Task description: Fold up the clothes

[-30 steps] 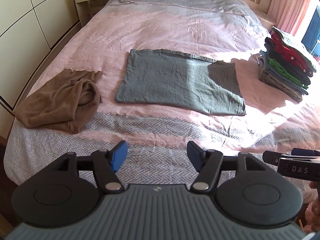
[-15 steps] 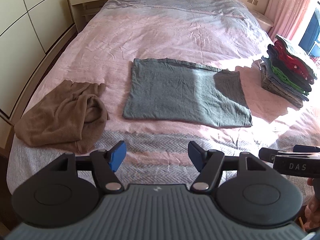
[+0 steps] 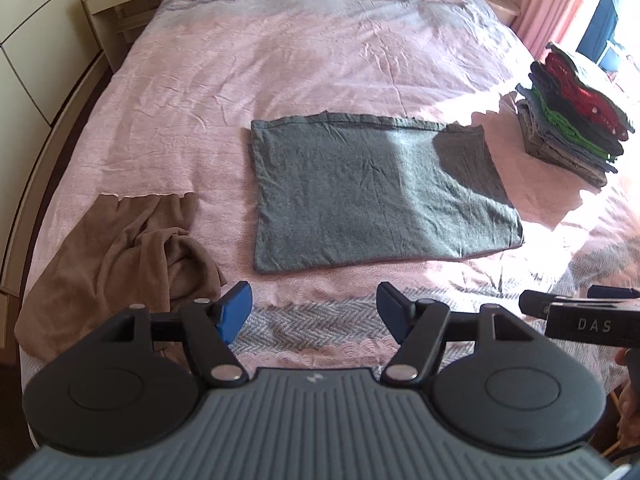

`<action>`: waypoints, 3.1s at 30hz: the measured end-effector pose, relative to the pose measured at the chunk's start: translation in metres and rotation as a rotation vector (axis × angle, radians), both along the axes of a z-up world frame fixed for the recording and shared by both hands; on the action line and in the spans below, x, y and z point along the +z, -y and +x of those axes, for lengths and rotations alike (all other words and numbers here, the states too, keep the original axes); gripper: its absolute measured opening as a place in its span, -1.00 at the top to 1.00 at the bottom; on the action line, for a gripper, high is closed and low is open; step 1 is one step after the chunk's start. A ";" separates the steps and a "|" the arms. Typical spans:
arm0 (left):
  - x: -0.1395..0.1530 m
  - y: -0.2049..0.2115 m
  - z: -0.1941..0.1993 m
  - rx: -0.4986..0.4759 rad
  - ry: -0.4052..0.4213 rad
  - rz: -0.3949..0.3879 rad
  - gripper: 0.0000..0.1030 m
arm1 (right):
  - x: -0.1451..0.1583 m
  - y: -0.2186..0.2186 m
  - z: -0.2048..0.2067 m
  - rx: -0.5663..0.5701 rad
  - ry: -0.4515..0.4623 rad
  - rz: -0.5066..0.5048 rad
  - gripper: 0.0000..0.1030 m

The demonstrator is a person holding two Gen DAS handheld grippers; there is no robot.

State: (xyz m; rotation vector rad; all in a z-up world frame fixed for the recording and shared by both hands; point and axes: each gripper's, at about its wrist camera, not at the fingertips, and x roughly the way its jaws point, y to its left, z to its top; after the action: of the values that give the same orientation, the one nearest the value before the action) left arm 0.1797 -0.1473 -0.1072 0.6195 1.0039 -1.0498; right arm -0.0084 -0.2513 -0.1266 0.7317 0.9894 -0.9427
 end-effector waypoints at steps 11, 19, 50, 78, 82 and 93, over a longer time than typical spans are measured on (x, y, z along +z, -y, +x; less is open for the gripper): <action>-0.033 0.026 0.027 -0.022 -0.036 0.074 -0.27 | -0.020 0.019 0.017 -0.040 -0.054 0.038 -0.98; -0.072 0.048 0.045 0.013 -0.082 0.066 -0.29 | -0.065 0.061 0.005 -0.080 0.006 0.080 -0.98; -0.221 0.149 0.140 0.181 -0.538 -0.228 -0.10 | -0.265 0.322 -0.123 -0.115 0.686 0.268 -0.32; -0.229 0.078 0.212 0.360 -0.702 -0.302 -0.10 | -0.182 0.082 0.235 0.502 -0.151 -0.359 -0.20; -0.231 0.070 0.218 0.372 -0.702 -0.302 -0.10 | -0.210 0.049 0.241 0.606 -0.123 -0.305 -0.76; -0.238 0.129 0.200 0.269 -0.791 -0.327 -0.10 | -0.170 0.117 0.093 0.177 0.080 -0.109 -0.76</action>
State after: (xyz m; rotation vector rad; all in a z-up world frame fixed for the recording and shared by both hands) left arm 0.3797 -0.2764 -0.3451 -0.2337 1.4977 -1.2028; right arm 0.0844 -0.3687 -0.2970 0.5766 0.9099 -0.8009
